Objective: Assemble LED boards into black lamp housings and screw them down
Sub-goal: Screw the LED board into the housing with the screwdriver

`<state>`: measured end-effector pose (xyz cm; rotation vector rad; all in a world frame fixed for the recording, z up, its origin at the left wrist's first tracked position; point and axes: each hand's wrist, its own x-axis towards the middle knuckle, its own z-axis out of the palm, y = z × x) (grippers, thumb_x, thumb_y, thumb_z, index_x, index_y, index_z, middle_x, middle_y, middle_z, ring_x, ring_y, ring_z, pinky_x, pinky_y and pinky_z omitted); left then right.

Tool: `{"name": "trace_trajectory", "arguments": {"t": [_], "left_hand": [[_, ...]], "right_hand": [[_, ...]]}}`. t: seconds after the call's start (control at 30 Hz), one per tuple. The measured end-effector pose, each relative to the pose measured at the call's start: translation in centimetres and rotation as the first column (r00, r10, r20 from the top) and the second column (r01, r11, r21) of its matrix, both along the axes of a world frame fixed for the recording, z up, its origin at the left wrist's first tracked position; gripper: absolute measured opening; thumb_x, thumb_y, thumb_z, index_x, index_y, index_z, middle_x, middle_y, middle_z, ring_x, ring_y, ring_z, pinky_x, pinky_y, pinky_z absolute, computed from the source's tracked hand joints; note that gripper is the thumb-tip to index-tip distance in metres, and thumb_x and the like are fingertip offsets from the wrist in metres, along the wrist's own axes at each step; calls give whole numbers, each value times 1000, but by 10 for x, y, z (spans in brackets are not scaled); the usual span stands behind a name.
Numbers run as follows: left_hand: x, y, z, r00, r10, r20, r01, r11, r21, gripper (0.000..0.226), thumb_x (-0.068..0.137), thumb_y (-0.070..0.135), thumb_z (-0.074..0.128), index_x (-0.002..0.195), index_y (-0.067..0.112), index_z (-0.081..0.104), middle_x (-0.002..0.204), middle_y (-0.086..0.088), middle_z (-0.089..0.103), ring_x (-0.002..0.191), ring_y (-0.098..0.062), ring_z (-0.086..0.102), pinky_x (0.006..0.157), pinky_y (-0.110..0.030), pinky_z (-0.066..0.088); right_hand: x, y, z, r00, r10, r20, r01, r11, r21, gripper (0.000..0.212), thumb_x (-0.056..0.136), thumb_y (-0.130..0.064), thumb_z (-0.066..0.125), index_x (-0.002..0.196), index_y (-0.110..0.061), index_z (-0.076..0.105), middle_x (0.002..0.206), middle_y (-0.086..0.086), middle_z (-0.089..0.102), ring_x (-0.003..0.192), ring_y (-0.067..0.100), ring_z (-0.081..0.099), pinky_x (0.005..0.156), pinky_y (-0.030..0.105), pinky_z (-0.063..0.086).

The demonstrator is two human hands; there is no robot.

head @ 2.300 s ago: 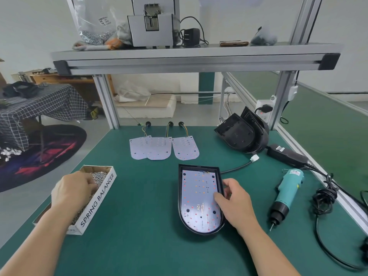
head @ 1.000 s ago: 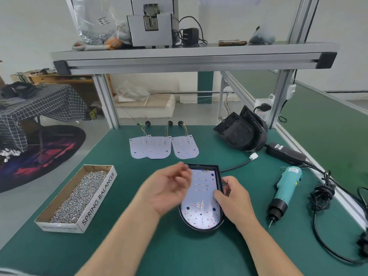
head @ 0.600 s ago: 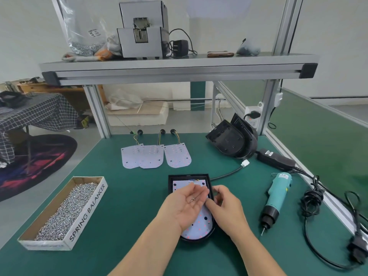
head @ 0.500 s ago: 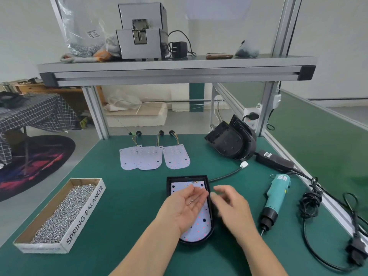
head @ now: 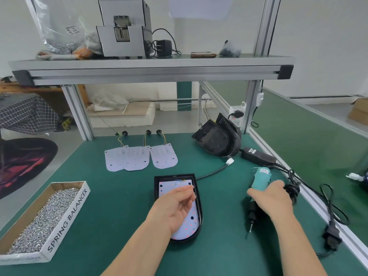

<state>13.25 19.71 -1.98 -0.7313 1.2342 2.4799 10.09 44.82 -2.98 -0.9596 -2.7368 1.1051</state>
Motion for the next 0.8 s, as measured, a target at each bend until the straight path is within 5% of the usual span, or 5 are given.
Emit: {"name": "trace_trajectory", "arguments": {"t": [0.07, 0.2, 0.37, 0.5, 0.8], "left_hand": [[0, -1, 0, 1000, 1, -6, -1, 1000, 17, 12, 90, -12, 62, 92, -4, 70, 69, -10, 72, 56, -15, 70, 54, -20, 57], [0, -1, 0, 1000, 7, -23, -7, 1000, 13, 12, 91, -11, 60, 96, -7, 71, 72, -14, 73, 57, -16, 71, 52, -21, 57], [1, 0, 1, 999, -15, -33, 15, 1000, -8, 13, 92, -12, 59, 95, -7, 71, 73, -14, 73, 59, -17, 72, 52, -21, 57], [2, -1, 1, 999, -1, -34, 1, 1000, 3, 10, 92, -13, 59, 93, -4, 66, 71, -16, 72, 59, -18, 72, 52, -22, 57], [4, -5, -1, 999, 16, -45, -14, 999, 37, 7, 95, -6, 58, 93, -4, 64, 74, -17, 73, 61, -19, 73, 52, -24, 58]], "right_hand": [[5, 1, -3, 994, -66, -86, 34, 944, -328, 48, 77, -27, 75, 108, -4, 47, 91, 8, 56, 82, 30, 55, 66, 35, 42], [16, -15, -2, 964, -141, -225, -140, 448, -883, 16, 86, -4, 64, 100, -10, 62, 84, 2, 61, 62, 16, 56, 47, 19, 47], [22, -43, 13, 848, -241, -473, -494, -31, -869, 40, 87, -36, 69, 119, -13, 63, 105, 11, 71, 73, 18, 65, 58, 25, 55], [18, -64, 26, 812, -260, -522, -570, -545, -615, 38, 83, -40, 72, 110, -15, 62, 70, -6, 53, 59, 7, 52, 48, 15, 36], [-14, -102, 45, 674, -601, -429, -437, 144, -888, 16, 91, -13, 66, 89, -17, 51, 59, -3, 55, 48, 10, 51, 48, 19, 45]]}}
